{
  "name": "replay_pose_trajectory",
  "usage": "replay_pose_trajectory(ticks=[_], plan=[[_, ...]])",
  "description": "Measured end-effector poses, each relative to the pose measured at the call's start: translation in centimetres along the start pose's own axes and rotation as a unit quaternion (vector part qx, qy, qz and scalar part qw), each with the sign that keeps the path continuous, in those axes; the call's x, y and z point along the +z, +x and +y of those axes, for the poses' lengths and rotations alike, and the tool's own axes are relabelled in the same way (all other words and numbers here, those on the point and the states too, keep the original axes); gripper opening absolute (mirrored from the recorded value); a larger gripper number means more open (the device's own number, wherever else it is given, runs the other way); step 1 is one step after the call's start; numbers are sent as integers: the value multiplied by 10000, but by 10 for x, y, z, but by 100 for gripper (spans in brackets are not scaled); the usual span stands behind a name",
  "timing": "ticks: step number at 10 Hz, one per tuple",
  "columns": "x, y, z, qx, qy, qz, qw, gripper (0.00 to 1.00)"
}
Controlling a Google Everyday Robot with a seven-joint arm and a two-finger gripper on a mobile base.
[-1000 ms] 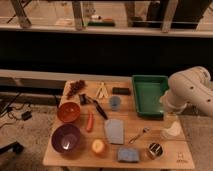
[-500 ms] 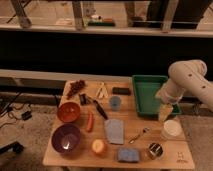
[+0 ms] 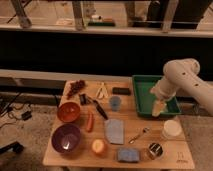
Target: Place banana in metal cup
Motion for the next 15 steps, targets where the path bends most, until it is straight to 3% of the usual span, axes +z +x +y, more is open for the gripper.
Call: replay_pose_trajectory(ticks=[1, 4, 11, 13, 15], plan=[[2, -9, -4, -30, 225, 38, 9997, 80], [7, -36, -15, -153, 529, 93, 9984, 80], [7, -39, -16, -183, 542, 97, 9983, 80], [10, -46, -14, -245, 516, -44, 9984, 80], [11, -73, -14, -374, 541, -279, 9974, 80]])
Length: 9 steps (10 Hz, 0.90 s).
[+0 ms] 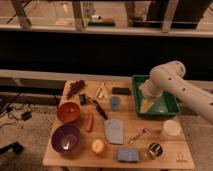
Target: Place banana in metal cup
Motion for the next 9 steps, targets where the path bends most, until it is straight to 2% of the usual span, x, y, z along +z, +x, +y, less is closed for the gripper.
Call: replay_pose_trajectory(ticks=[2, 3, 9], plan=[[6, -42, -4, -92, 35, -262, 9996, 80], [10, -71, -9, -191, 72, -453, 9988, 80], [20, -129, -45, -333, 259, -1037, 9937, 80]])
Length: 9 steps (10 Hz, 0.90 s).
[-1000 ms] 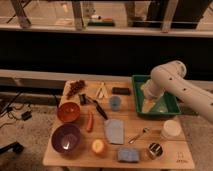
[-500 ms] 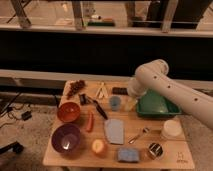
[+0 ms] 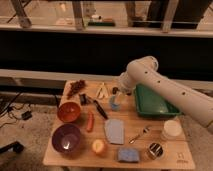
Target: Place banana in metal cup
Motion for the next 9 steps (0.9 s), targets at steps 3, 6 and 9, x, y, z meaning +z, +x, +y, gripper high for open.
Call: replay_pose_trajectory(ticks=[3, 6, 9], plan=[[18, -18, -13, -39, -2, -147, 9999, 80], [38, -31, -22, -111, -37, -233, 9997, 80], [55, -45, -33, -205, -24, -276, 9994, 80]])
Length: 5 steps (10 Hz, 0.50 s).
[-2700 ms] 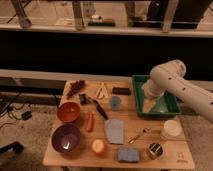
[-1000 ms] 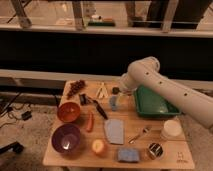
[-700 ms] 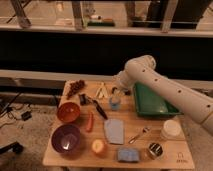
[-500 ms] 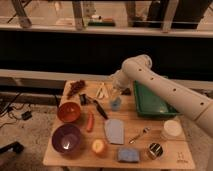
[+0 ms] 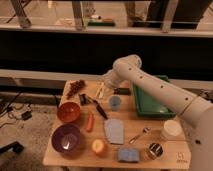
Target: Place banana in metal cup
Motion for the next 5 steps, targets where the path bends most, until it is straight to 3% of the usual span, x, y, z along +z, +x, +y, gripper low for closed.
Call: replay_pose_trajectory(ticks=[3, 5], plan=[[17, 5, -22, 72, -54, -43, 10000, 80], [17, 8, -22, 85, -56, -35, 9999, 80]])
